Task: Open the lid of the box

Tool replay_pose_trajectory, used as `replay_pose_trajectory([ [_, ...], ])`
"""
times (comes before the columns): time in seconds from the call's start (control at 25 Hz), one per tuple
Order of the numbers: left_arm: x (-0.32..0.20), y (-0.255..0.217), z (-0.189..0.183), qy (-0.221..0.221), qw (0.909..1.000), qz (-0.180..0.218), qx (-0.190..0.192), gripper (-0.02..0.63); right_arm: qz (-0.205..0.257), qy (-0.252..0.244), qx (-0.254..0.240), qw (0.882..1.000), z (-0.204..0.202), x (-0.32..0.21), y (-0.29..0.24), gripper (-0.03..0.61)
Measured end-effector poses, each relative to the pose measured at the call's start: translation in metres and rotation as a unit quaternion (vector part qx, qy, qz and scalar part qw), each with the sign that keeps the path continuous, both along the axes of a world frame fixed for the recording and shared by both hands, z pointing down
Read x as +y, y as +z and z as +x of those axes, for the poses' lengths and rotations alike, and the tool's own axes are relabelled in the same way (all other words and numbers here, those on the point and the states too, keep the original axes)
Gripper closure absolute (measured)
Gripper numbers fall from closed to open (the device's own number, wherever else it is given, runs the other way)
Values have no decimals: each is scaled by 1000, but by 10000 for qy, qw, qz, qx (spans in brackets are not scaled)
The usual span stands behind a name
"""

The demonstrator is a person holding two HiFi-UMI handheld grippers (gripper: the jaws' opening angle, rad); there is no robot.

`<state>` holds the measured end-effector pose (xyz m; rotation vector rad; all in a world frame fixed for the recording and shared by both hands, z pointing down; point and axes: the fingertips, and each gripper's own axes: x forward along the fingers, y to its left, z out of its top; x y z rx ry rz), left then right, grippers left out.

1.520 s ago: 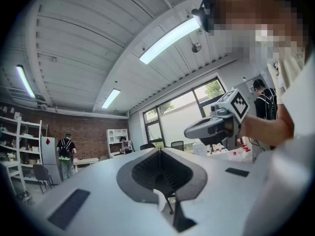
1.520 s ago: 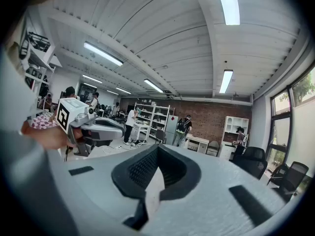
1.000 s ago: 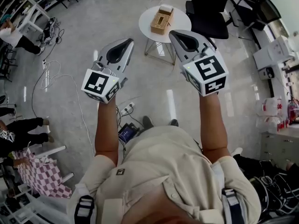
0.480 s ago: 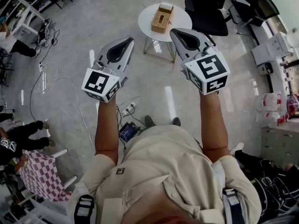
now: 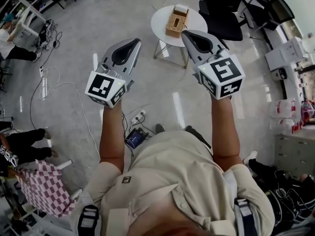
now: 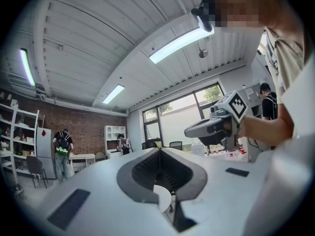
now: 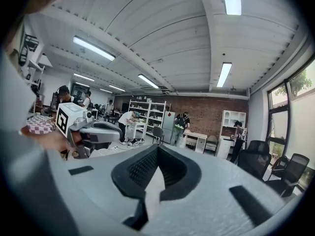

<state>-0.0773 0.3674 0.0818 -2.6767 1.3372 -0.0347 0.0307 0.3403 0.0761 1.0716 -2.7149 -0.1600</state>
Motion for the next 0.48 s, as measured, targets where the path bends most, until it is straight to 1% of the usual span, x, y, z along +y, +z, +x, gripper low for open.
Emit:
replay_pose_trajectory([
  [0.28,-19,-1,-14,-59,9999,9,88,603,-15,-86,41,10000,-16,-22,-3,586],
  [0.48,-35,-4,-24,-178,9998,11,78,603,9,-219,0,9998,-21,-47,-7,586],
])
